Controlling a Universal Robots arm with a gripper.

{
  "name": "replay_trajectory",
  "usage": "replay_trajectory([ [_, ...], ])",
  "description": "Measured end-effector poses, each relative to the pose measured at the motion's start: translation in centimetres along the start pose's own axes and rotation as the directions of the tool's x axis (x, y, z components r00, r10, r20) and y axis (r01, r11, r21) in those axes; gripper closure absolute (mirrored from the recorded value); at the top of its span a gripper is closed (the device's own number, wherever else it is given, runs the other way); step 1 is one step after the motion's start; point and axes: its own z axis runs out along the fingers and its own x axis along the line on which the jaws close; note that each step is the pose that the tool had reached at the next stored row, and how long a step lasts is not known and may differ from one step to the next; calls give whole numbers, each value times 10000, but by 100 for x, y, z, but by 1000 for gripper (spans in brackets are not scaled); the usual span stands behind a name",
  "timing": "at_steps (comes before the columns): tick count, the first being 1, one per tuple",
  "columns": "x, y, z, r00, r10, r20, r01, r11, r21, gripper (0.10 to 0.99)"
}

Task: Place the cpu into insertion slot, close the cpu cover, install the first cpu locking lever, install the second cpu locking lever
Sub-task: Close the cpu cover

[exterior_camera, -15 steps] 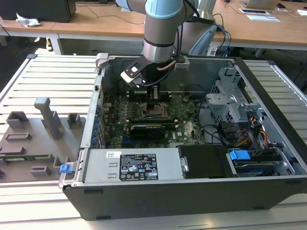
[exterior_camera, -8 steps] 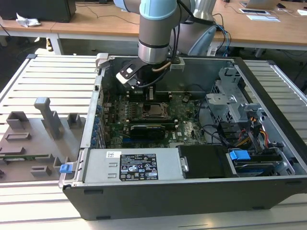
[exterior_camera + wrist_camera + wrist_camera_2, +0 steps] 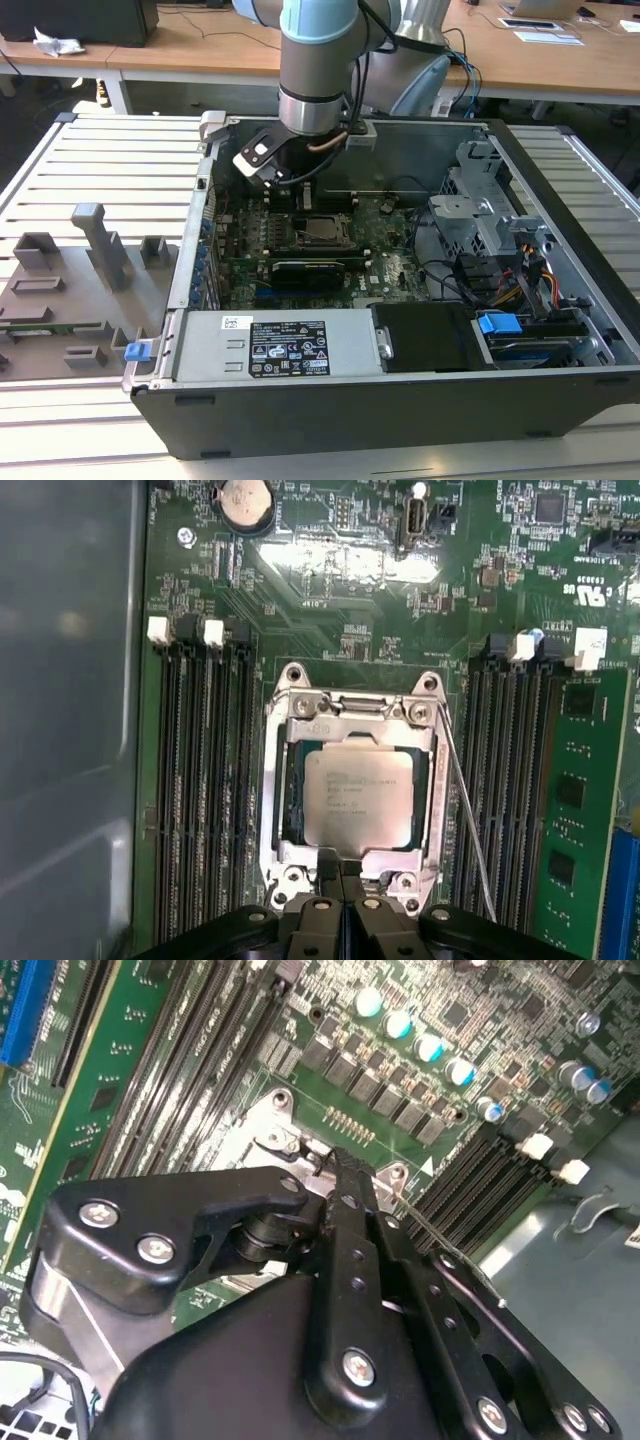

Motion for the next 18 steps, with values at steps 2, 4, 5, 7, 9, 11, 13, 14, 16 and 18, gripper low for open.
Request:
replay_trajectory([
  [2,-4,77,-9,9999,-38,-115,38,10000,-3,980],
  [4,-6,115,-15,9999,-52,-162,52,10000,0,980],
  [5,-8,133,-23,9998,-62,-184,62,10000,1,980],
  [7,-9,158,-64,9998,-71,-193,71,10000,6,980],
  [9,-10,171,-109,9998,-70,-193,70,10000,18,980],
  [11,-31,194,-115,9998,-69,-195,70,10000,54,980],
  [13,-76,193,-112,9998,-69,-196,70,10000,57,980],
  [14,-107,192,-112,9998,-70,-195,71,10000,58,980],
  [16,-157,189,-112,9998,-69,-196,70,10000,58,980],
  [18,-179,224,-111,9998,-68,-198,69,9999,72,980],
])
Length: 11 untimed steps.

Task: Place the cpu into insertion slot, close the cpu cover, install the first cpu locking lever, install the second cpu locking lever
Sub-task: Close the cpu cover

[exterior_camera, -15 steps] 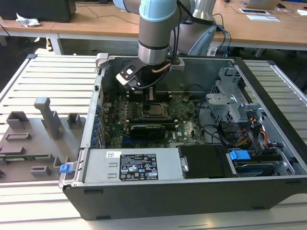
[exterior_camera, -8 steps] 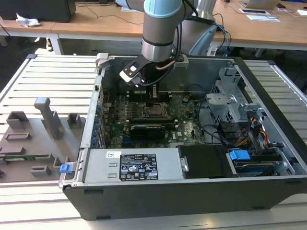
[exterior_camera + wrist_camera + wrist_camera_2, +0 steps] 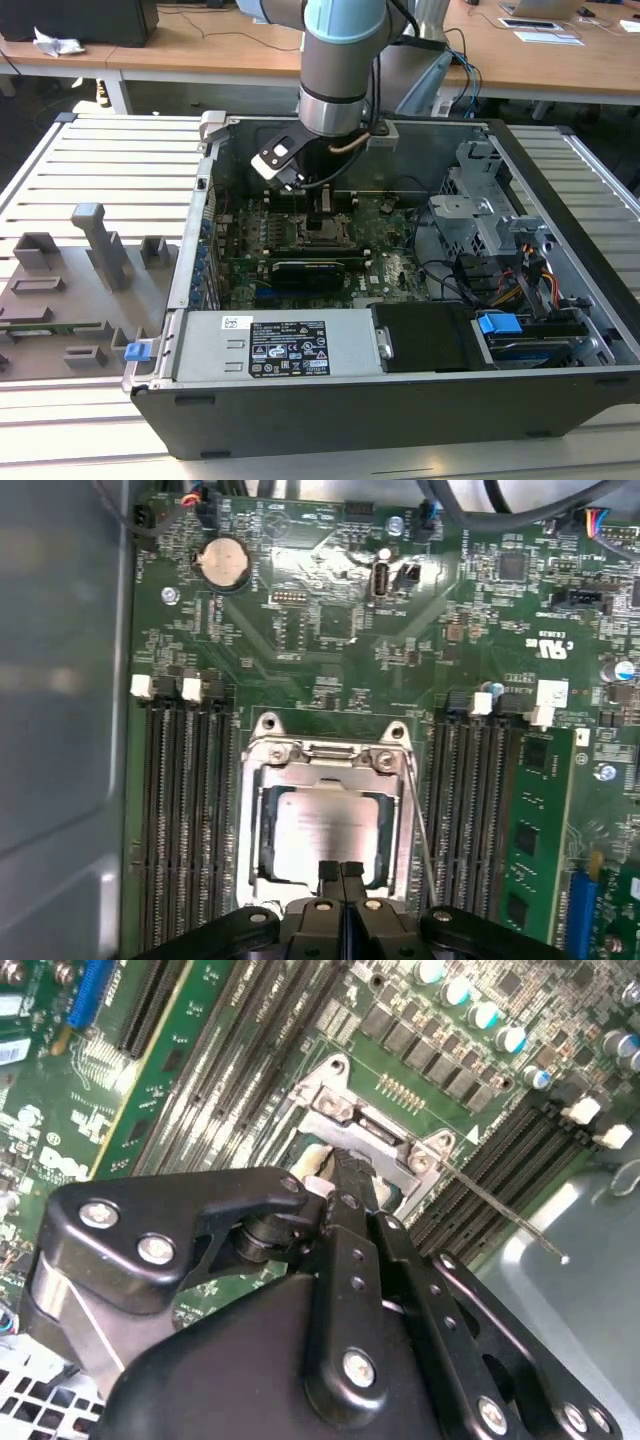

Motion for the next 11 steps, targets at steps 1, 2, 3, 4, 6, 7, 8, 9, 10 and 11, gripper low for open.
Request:
replay_trajectory([
  [1,-2,33,-1,10000,-3,0,3,10000,12,980],
  [2,-6,95,-3,10000,0,-1,0,10000,37,980],
  [3,-11,179,-7,10000,0,-3,0,10000,70,980],
  [4,-18,280,-11,10000,0,-3,0,9999,107,980],
  [6,-19,327,-12,10000,-3,-5,3,9999,119,980],
  [7,-19,330,-15,10000,-2,-4,2,9999,122,980],
  [8,-19,330,-39,10000,2,-5,-2,9999,125,980],
  [9,-19,330,-78,10000,1,-2,-1,9999,126,980],
  [10,-19,329,-125,10000,1,7,-1,9999,126,980],
  [11,-18,327,-163,10000,0,11,-1,9999,127,980],
])
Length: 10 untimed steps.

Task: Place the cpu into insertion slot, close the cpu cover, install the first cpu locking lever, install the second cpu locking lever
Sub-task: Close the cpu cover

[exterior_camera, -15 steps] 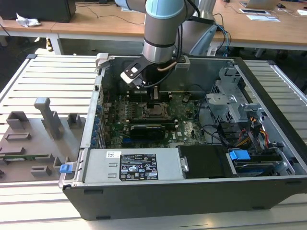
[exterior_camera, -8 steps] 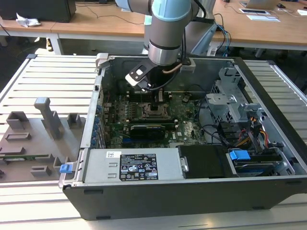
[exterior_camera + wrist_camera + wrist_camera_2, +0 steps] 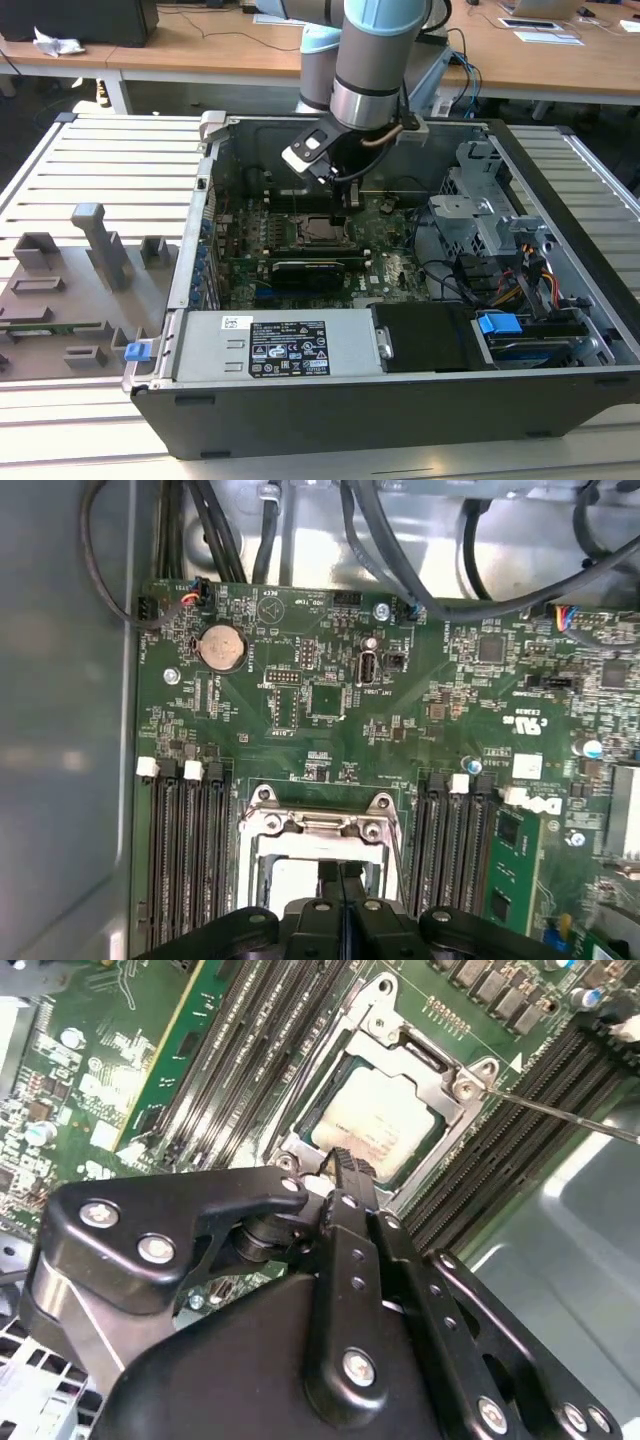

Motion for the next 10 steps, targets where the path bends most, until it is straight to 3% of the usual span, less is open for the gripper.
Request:
replay_trajectory([
  [10,3,-12,-282,10000,1,4,-1,10000,6,980],
])
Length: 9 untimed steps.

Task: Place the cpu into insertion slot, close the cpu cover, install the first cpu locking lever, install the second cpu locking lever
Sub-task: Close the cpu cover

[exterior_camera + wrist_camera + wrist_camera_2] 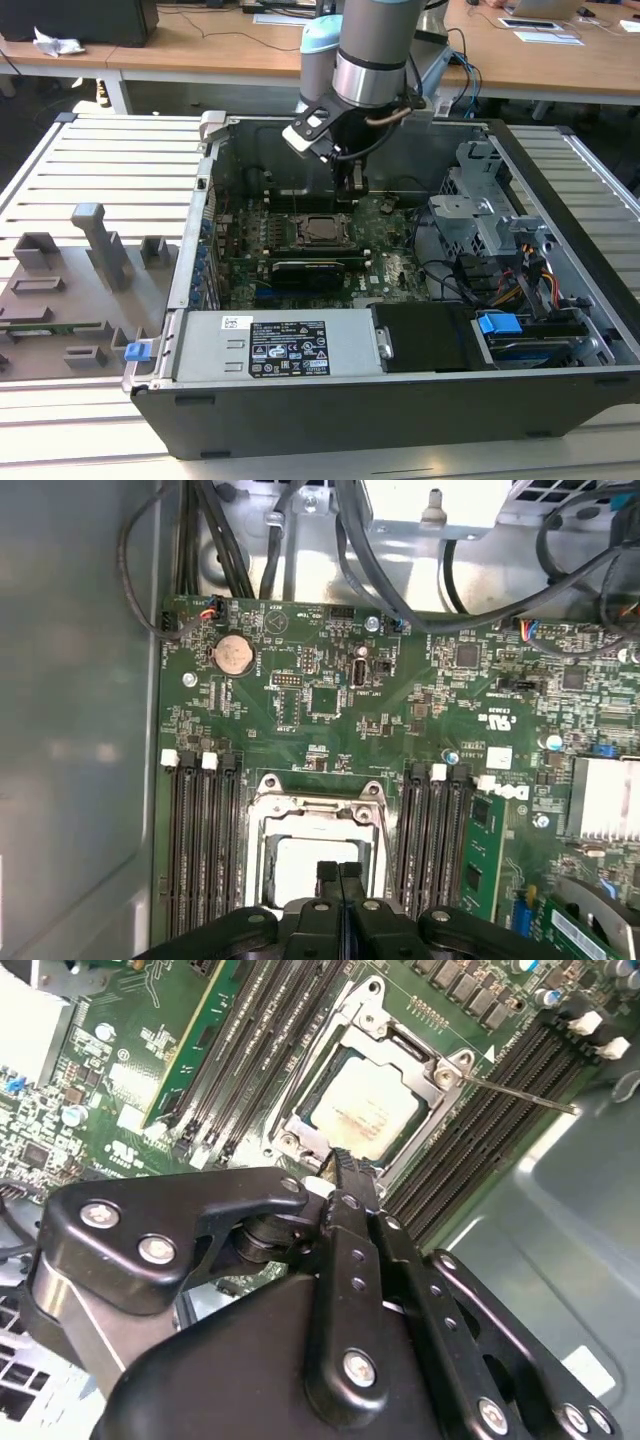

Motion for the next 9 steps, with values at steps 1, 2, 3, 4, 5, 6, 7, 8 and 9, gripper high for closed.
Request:
replay_trajectory([
  [1,0,-2,-42,10000,0,0,0,10000,1,980],
  [2,0,-4,-72,10000,0,0,0,10000,3,980],
  [3,1,-5,-92,10000,0,0,0,10000,3,980],
  [4,1,-6,-126,10000,0,-1,0,10000,4,980],
  [5,1,-8,-155,10000,0,0,0,10000,5,980],
  [6,2,-9,-173,10000,0,0,0,10000,6,980],
  [7,2,-9,-187,10000,0,-1,0,10000,6,980],
  [8,2,-10,-208,10000,0,1,0,10000,6,980],
  [9,2,-10,-209,10000,0,-3,0,10000,5,980],
])
